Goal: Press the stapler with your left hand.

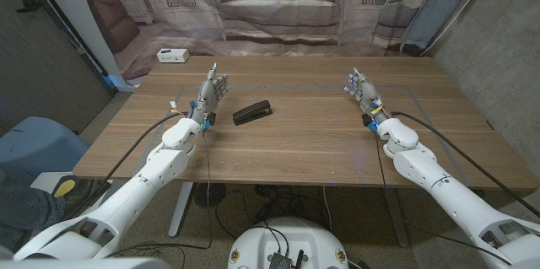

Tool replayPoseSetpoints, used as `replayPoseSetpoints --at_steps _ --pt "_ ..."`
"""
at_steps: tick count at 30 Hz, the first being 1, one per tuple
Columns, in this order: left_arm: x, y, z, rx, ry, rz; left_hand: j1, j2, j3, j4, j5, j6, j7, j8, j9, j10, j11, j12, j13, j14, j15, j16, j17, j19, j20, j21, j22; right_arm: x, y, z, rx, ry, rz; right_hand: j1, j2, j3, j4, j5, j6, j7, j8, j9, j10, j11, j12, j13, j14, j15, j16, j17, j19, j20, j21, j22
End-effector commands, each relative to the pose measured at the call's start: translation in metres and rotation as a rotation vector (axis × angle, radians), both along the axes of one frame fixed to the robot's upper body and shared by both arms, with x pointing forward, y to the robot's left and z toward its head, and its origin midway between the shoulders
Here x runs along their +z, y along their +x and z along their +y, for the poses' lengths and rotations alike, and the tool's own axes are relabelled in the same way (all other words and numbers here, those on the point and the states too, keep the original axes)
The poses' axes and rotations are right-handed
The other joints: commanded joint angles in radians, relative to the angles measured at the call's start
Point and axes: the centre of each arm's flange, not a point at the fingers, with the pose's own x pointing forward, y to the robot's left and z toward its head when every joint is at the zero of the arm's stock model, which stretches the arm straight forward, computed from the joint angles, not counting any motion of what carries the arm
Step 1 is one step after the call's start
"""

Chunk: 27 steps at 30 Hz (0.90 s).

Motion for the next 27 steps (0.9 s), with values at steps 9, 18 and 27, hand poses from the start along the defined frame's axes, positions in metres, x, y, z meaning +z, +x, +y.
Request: replayPoseSetpoints --at_steps 9,18,27 --pt "0.009 -0.015 0.009 0.031 0.052 -0.085 0.014 0.006 0.008 -0.001 0.002 -0.002 0.002 0.006 0.003 0.020 -0.006 0.010 -0.006 0.007 0.009 0.008 0.001 0.007 0.009 0.000 0.002 -0.008 -0.013 0.001 -0.078 0.002 -0.001 0.005 0.001 0.005 -0.004 0.002 0.016 -0.003 0.006 0.005 0.010 0.011 0.006 0.003 0.006 0.013 0.006 0.005 0.015 -0.008 -0.002 0.003" --pt "0.014 -0.016 0.009 0.043 0.083 -0.144 0.024 0.014 0.008 -0.005 -0.003 0.029 -0.004 0.016 0.003 0.054 -0.013 0.022 -0.022 0.035 0.007 0.016 0.001 0.022 0.023 -0.002 0.003 -0.006 -0.014 -0.001 -0.087 -0.012 -0.001 0.001 -0.001 0.002 -0.004 -0.001 0.021 -0.002 0.007 0.005 0.017 0.013 0.006 0.003 0.010 0.014 0.006 0.007 0.018 -0.006 -0.006 0.003" --pt "0.013 -0.015 -0.002 0.023 0.163 -0.193 0.035 0.026 0.008 -0.009 -0.010 0.056 -0.005 0.020 0.003 0.105 -0.014 0.036 -0.042 0.097 -0.002 0.030 0.001 0.063 0.026 0.003 0.003 -0.008 -0.017 -0.005 -0.100 -0.005 -0.012 -0.003 0.002 -0.003 -0.009 -0.006 0.037 0.012 0.007 0.008 0.028 0.016 0.003 0.005 0.019 0.016 0.005 0.009 0.029 -0.002 -0.020 0.003"
